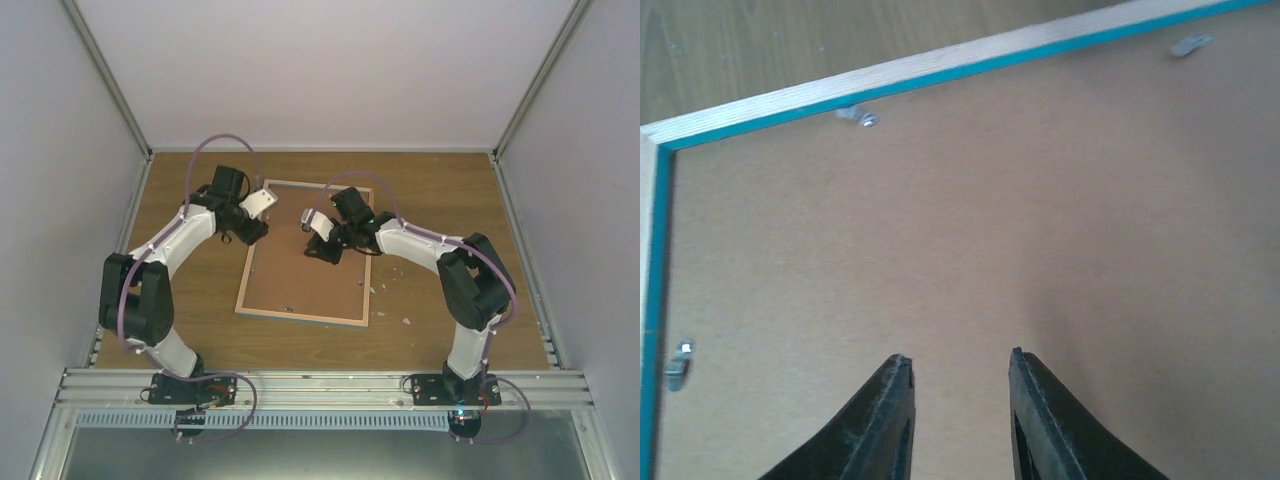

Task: Put the photo into the frame
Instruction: Install the photo frame at the center of the board.

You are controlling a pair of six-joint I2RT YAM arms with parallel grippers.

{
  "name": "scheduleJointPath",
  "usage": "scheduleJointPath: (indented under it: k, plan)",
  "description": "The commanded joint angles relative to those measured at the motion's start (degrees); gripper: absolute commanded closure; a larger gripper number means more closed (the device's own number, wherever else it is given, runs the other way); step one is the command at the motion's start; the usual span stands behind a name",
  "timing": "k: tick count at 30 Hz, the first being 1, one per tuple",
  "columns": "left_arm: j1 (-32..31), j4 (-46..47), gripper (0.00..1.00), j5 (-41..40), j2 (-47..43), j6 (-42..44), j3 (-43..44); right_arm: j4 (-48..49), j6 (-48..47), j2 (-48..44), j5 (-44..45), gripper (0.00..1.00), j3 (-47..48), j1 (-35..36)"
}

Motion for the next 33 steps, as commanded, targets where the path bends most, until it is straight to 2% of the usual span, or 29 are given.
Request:
scheduleJointPath:
  k: [1, 6, 14, 33]
  plan:
    - [0.3, 3.1, 0.33, -1.0, 4.8, -4.4, 6.5, -0.8, -0.5, 0.5, 0.2, 0.7, 4.8, -3.7]
    - [0.9, 4.1, 0.3, 0.0, 12.5, -12.4, 14.6, -2.2, -1.4, 5.2, 1.7, 0.69, 11.4, -7.0]
    - [3.5, 5.1, 0.35, 0.0, 21.0, -15.5, 20.1, -2.6, -0.2, 11.6, -0.3, 0.72, 18.1, -6.5]
    - [4.3, 8.8, 0.35, 0.6, 28.2, -14.8, 20.6, -1.1, 1.0, 17.3, -0.1, 0.8, 18.5, -1.1]
